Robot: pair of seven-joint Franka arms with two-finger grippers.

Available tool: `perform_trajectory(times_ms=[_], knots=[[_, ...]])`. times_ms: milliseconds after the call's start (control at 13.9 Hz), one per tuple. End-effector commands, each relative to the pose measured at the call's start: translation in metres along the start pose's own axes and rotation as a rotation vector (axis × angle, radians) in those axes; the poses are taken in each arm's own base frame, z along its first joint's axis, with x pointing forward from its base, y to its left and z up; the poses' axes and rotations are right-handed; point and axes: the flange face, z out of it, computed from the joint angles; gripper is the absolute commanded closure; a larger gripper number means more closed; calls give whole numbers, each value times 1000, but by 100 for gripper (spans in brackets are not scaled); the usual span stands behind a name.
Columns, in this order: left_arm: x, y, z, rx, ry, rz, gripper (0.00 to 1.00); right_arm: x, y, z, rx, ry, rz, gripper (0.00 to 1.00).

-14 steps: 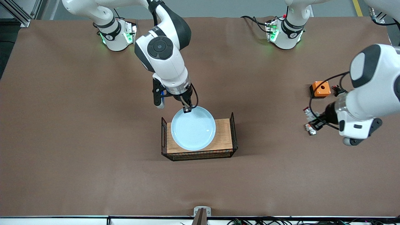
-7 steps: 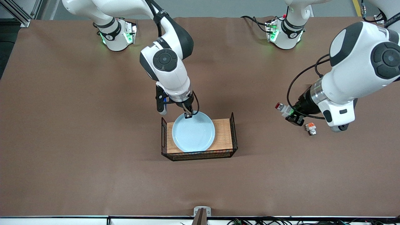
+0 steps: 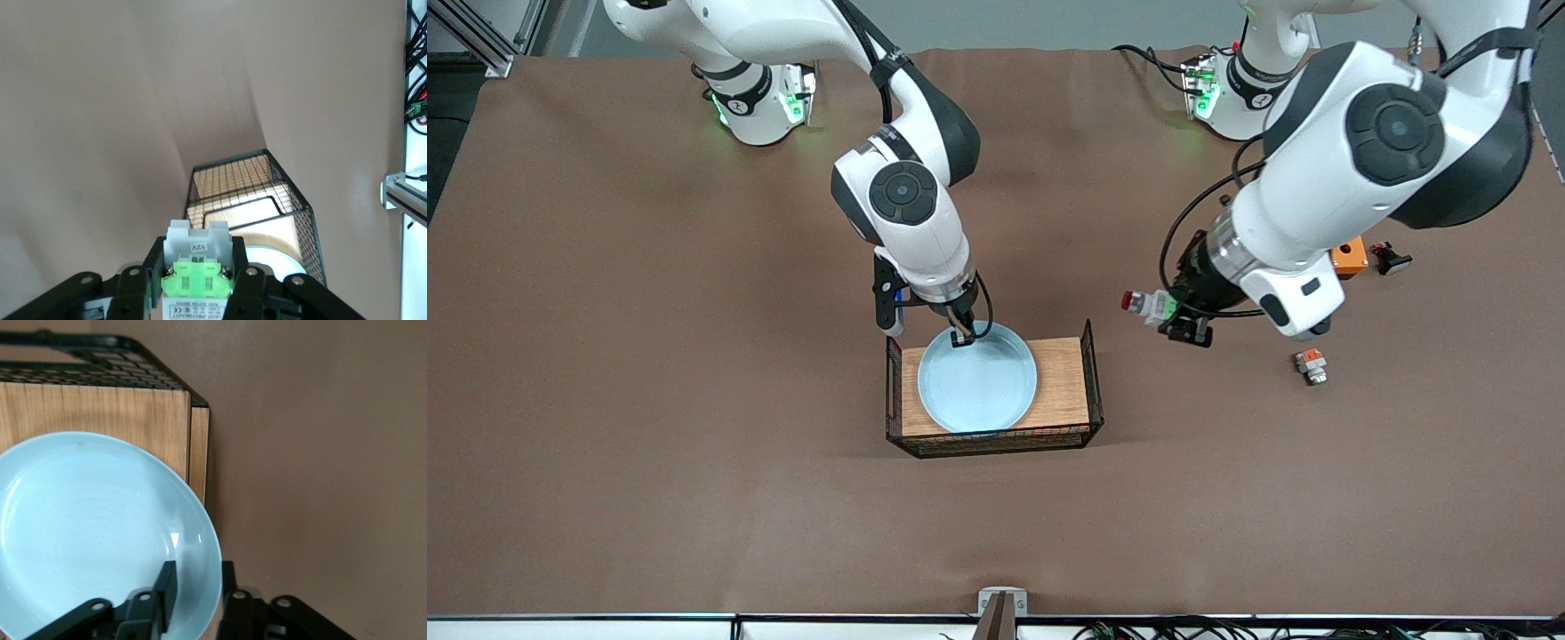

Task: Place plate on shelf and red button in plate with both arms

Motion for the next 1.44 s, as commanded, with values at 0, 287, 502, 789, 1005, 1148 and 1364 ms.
perform_trajectory(times_ms=[0, 287, 502, 789, 1005, 1148, 1364], knots=[[-28, 19, 14, -62, 8, -98, 100, 4, -7, -11, 0, 13, 14, 0], [-79, 21, 65, -109, 50, -128, 99, 26, -19, -73, -81, 46, 5, 0], [-115, 15, 93, -134, 72, -106, 99, 36, 0, -138, -103, 43, -148, 0], [-137, 27, 131, -142, 69, -82, 99, 110, 12, -212, -177, 42, -300, 0], [-149, 30, 140, -189, 40, -62, 99, 191, 32, -268, -179, 9, -509, 0], [-150, 34, 156, -202, 29, -57, 99, 247, 49, -289, -167, -10, -629, 0], [-153, 38, 169, -230, 7, -52, 95, 316, 64, -293, -168, -26, -774, 0]])
